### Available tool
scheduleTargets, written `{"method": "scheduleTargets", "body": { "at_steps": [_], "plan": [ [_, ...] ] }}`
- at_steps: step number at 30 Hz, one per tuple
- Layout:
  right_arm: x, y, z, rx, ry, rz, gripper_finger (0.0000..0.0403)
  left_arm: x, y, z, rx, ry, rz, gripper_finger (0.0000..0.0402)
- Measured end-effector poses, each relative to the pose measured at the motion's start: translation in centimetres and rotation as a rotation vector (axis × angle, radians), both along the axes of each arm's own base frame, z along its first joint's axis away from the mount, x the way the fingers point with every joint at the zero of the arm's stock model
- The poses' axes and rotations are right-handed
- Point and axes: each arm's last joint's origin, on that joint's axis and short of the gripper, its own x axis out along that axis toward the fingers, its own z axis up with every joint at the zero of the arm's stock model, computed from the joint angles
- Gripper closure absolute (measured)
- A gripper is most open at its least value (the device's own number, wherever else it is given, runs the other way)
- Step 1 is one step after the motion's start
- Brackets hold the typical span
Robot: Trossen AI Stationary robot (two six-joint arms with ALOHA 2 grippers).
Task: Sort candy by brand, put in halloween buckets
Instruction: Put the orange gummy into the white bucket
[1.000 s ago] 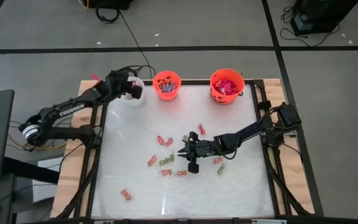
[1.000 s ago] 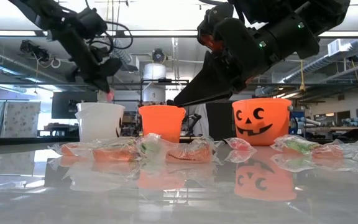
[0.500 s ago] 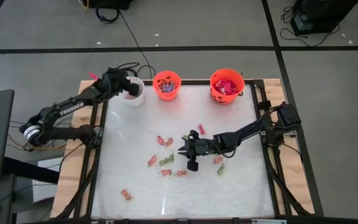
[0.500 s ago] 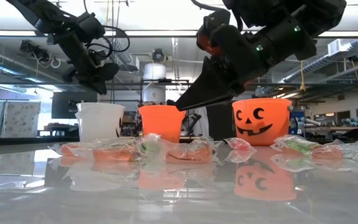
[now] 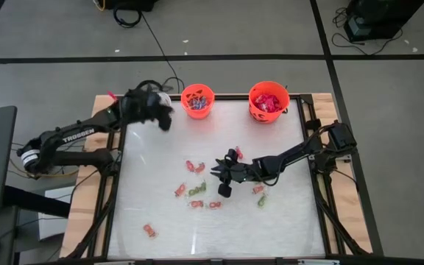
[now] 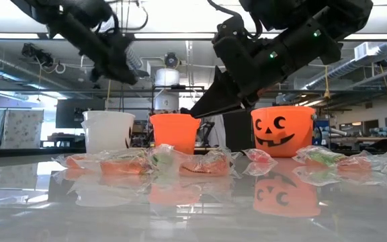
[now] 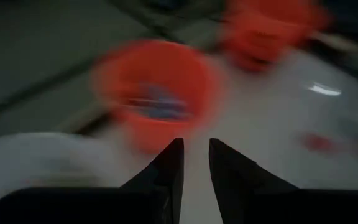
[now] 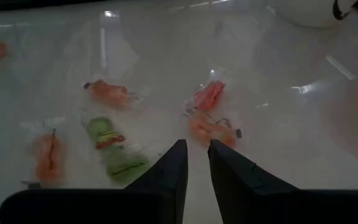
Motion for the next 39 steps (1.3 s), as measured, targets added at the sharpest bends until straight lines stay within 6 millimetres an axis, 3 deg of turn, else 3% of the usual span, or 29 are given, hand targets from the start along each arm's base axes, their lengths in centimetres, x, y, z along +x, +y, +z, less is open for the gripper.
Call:
{"method": "scheduleTargets", "body": {
  "at_steps": [5,10,14,20,25,30,34,39],
  "plan": [
    [0.0,0.1,0.0,0.073,-0.007,0.001,0.0323,2.0,-4.9,-2.0,-0.228,0.029,-0.324,0.0321],
    [-0.2,1.2,0.0,0.225,-0.035,-0.042,0.0323,2.0,-10.4,-5.6,-0.346,0.18,-0.535,0.0321],
    [-0.7,2.8,0.0,0.216,-0.056,-0.097,0.0323,1.8,-14.1,-7.2,-0.381,0.18,-0.68,0.0321],
    [-1.3,4.8,0.2,0.217,-0.103,-0.132,0.0323,1.3,-18.4,-7.2,-0.393,0.124,-0.878,0.0321],
    [-1.4,5.1,0.2,0.198,-0.089,-0.1,0.0323,-0.2,-21.7,-7.4,-0.367,0.187,-1.06,0.0321],
    [-1.2,4.4,0.0,0.196,-0.071,-0.111,0.0323,-1.8,-24.5,-7.3,-0.412,0.21,-1.179,0.0319],
    [-1.1,3.3,-0.3,0.171,-0.033,-0.139,0.0323,-2.5,-25.9,-6.9,-0.536,0.179,-1.17,0.0306],
    [-0.8,1.3,-0.5,0.157,-0.007,-0.177,0.0323,-2.7,-27.5,-7.6,-0.487,0.165,-1.132,0.0278]
  ]
}}
